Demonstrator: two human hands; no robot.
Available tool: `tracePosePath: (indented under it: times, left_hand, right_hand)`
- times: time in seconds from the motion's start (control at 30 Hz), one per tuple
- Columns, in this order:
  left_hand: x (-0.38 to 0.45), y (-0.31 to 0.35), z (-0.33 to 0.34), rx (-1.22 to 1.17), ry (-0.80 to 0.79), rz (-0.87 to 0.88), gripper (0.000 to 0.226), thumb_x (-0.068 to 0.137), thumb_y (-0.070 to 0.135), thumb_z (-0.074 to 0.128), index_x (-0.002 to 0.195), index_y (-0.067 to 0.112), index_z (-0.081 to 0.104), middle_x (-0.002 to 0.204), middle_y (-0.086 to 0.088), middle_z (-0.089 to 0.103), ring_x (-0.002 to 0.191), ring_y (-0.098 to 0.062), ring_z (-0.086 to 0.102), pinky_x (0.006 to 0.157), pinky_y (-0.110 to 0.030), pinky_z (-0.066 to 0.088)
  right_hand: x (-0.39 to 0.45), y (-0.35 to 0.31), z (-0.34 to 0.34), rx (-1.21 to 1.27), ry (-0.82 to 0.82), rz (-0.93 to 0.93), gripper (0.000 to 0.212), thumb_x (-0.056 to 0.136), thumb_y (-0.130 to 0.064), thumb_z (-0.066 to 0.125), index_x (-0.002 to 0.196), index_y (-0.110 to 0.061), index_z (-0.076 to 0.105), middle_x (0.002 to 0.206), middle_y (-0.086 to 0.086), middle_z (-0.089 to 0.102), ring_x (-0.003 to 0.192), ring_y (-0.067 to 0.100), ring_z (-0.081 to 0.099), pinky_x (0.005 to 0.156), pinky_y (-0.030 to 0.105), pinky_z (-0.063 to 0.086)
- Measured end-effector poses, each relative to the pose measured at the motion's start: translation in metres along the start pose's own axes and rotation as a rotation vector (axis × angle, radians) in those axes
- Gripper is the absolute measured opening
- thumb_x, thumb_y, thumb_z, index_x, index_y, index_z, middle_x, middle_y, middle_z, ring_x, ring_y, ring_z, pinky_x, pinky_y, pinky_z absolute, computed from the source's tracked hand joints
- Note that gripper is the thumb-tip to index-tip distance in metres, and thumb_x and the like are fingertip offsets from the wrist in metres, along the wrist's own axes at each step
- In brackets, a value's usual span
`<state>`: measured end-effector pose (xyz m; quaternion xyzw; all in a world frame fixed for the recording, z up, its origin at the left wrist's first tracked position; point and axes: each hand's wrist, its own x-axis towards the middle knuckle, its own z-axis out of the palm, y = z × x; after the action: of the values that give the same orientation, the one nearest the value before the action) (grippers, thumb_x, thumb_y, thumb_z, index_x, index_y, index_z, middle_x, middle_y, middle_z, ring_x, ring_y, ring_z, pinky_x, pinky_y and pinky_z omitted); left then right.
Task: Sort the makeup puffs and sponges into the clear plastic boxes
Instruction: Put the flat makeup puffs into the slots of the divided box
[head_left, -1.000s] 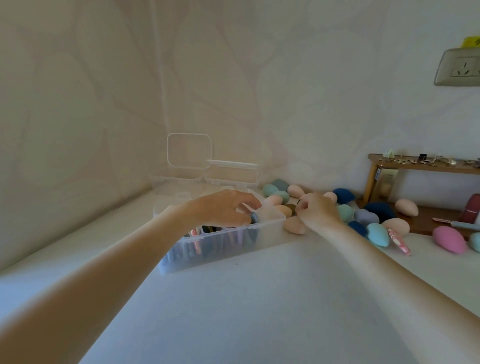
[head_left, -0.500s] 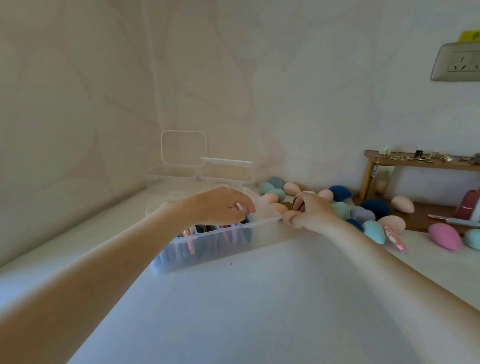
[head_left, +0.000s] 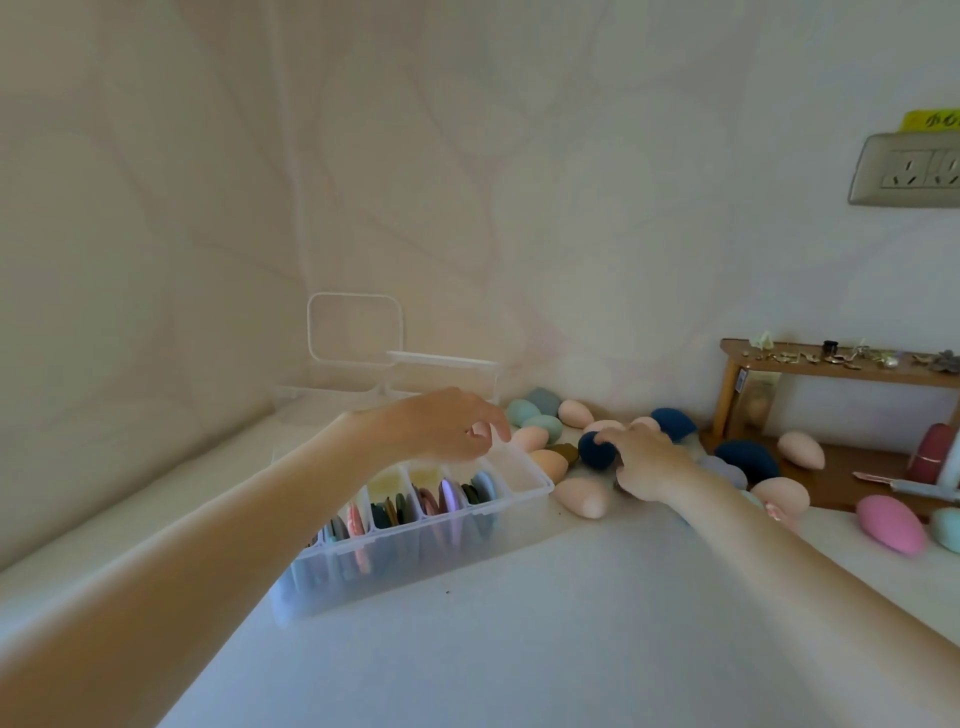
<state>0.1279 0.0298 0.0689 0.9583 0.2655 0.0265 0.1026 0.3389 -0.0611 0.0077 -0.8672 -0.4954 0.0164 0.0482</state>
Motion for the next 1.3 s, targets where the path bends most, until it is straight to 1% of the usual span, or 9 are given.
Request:
tracePosePath:
  times: [0.13,0.27,0.5,0.63,0.77,0.9,1.07,1.2,1.3]
  left_hand:
    - [0.004,-0.004,0.000,-0.020,-0.013,0.005,0.037,0.091,0.009,0.041,0.119,0.026,0.058,0.118,0.005,0.059,0.095,-0.008,0.049,0.089,-0.020,0.038]
    - [0.005,-0.005,0.004,-0.041,-0.018,0.011,0.035,0.092,0.010,0.042,0.120,0.024,0.058,0.114,0.007,0.058,0.094,-0.006,0.050,0.084,-0.017,0.037]
    - [0.001,-0.009,0.010,-0.085,-0.025,0.004,0.037,0.089,0.009,0.043,0.116,0.030,0.058,0.109,0.012,0.057,0.095,-0.008,0.056,0.090,-0.021,0.046]
    - [-0.008,-0.009,0.016,-0.083,-0.016,0.003,0.039,0.090,0.008,0.046,0.122,0.028,0.054,0.122,0.009,0.055,0.097,-0.007,0.054,0.081,-0.012,0.042]
    - [-0.015,-0.013,0.017,-0.029,0.001,0.005,0.044,0.088,0.007,0.045,0.128,0.025,0.049,0.128,0.003,0.053,0.115,-0.012,0.050,0.098,-0.022,0.037]
    - [-0.020,-0.014,0.012,-0.044,0.031,-0.012,0.047,0.088,0.006,0.046,0.132,0.022,0.045,0.131,0.004,0.051,0.120,-0.011,0.048,0.100,-0.022,0.037]
    - [-0.014,0.000,0.016,-0.065,0.038,0.009,0.040,0.088,0.007,0.048,0.127,0.017,0.049,0.129,0.003,0.056,0.120,-0.012,0.051,0.101,-0.020,0.036]
    - [-0.008,0.004,0.020,-0.100,0.032,-0.009,0.037,0.089,0.008,0.048,0.125,0.015,0.048,0.126,0.005,0.061,0.105,-0.009,0.055,0.092,-0.018,0.038]
    - [-0.004,0.006,0.021,-0.048,0.007,-0.022,0.035,0.091,0.009,0.046,0.125,0.013,0.050,0.126,0.001,0.061,0.117,-0.015,0.054,0.102,-0.024,0.037]
  right_hand:
    - [0.004,-0.002,0.007,-0.042,0.051,0.009,0.046,0.094,-0.010,0.048,0.139,-0.016,0.039,0.137,0.011,0.036,0.117,0.028,0.047,0.092,0.032,0.043]
    - [0.006,-0.007,0.001,-0.062,0.146,0.025,0.015,0.094,-0.025,0.051,0.097,-0.013,0.060,0.103,0.009,0.050,0.097,0.027,0.052,0.069,0.029,0.038]
    - [-0.006,-0.024,-0.031,0.329,0.437,-0.074,0.026,0.092,-0.013,0.049,0.068,-0.009,0.060,0.088,0.011,0.048,0.089,0.029,0.048,0.066,0.033,0.039]
    - [-0.019,-0.059,-0.047,0.534,0.404,-0.191,0.015,0.085,-0.011,0.059,0.100,-0.011,0.059,0.082,0.002,0.058,0.081,0.022,0.058,0.066,0.030,0.046]
    - [-0.031,-0.082,-0.036,0.462,0.314,-0.265,0.016,0.085,-0.006,0.054,0.088,-0.015,0.040,0.068,-0.001,0.059,0.057,0.016,0.059,0.050,0.026,0.041]
    - [-0.034,-0.091,-0.015,0.386,0.253,-0.251,0.011,0.082,-0.009,0.057,0.079,-0.014,0.049,0.086,0.007,0.063,0.078,0.027,0.064,0.063,0.033,0.047]
    - [-0.035,-0.093,-0.002,0.409,0.198,-0.264,0.016,0.089,-0.013,0.050,0.090,-0.009,0.065,0.063,-0.004,0.051,0.063,0.015,0.051,0.050,0.021,0.032]
    - [-0.044,-0.090,-0.008,0.322,0.137,-0.331,0.018,0.095,-0.014,0.043,0.105,-0.007,0.056,0.092,0.005,0.057,0.082,0.021,0.054,0.068,0.027,0.041]
    - [-0.048,-0.085,-0.012,0.346,0.034,-0.380,0.015,0.093,-0.012,0.042,0.104,-0.012,0.051,0.096,0.004,0.058,0.086,0.022,0.056,0.074,0.032,0.045]
